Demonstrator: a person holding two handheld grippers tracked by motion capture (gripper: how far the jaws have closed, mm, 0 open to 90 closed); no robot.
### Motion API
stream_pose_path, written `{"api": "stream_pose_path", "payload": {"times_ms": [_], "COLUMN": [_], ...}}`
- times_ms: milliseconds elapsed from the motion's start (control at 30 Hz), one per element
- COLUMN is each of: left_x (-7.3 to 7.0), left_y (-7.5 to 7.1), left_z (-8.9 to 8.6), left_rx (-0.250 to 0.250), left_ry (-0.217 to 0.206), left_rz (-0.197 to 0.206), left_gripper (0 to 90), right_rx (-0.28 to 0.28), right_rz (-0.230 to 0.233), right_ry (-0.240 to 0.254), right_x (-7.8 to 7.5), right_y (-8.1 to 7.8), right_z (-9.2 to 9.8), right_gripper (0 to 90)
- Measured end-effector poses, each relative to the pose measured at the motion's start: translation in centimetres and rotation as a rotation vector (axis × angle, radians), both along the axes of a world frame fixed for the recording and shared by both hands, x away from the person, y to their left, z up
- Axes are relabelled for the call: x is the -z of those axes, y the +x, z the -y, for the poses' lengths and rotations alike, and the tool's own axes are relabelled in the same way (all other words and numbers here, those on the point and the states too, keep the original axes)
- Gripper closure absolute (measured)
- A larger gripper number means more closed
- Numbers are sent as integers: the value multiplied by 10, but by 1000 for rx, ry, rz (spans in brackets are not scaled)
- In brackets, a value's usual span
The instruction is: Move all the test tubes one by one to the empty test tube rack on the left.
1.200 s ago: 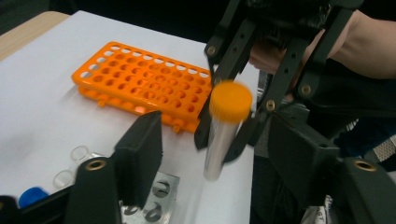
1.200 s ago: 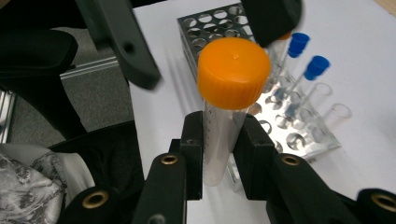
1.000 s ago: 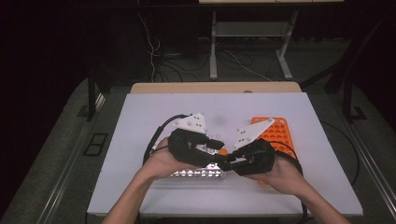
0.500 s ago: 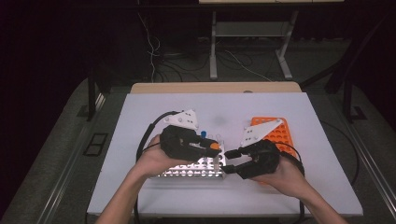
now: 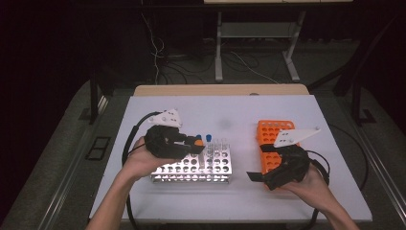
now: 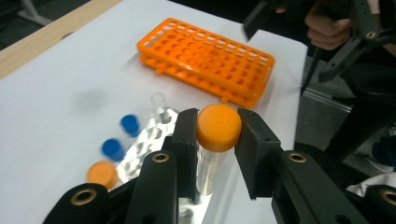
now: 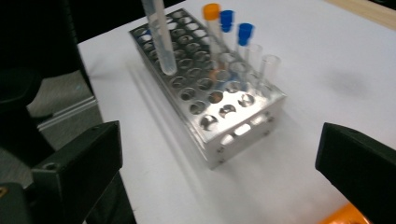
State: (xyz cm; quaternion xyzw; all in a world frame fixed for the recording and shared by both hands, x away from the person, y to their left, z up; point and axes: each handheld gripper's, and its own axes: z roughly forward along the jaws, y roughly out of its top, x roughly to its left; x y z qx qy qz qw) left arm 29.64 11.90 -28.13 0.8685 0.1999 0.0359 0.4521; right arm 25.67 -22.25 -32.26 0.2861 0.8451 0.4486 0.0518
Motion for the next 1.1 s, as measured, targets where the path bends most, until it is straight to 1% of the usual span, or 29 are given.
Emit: {"api": "stream_pose_path", "payload": {"times_ms": [33,100,300,400,467,533,633,700,900,1000,1033,1100], "left_x": [1,1,2,4,5,7,10,12,20,24,26,32], "left_y": [1,3,11,17,20,24,30,33,42,45,46,49], "left_z": [-2,-7,-19,-23,-26,-28,-30,-31,-33,-35,-35,-35], "left_rx": [-10,-27,-72,-98,-113,-122,-146,-157,-186,-205,-210,-216], "left_ry": [-5,-3,11,10,8,14,24,19,11,-16,-14,-7], "left_rz": [-2,0,7,9,9,10,12,11,30,24,25,14], "left_gripper": [683,684,685,685,685,685,686,686,686,687,687,686], "right_rx": [13,43,112,141,160,172,186,189,185,185,185,185], "right_rz": [0,-4,-24,-23,-29,-36,-52,-60,-65,-68,-67,-64], "right_ry": [8,18,30,35,44,51,60,56,56,54,55,54], "right_x": [2,7,21,28,34,40,49,52,56,57,57,57], "right_y": [0,-2,-6,-9,-11,-13,-16,-17,-19,-20,-21,-21], "right_z": [4,13,38,48,54,58,63,65,66,66,66,67], "right_gripper": [3,3,3,3,3,3,3,3,3,3,3,3]}}
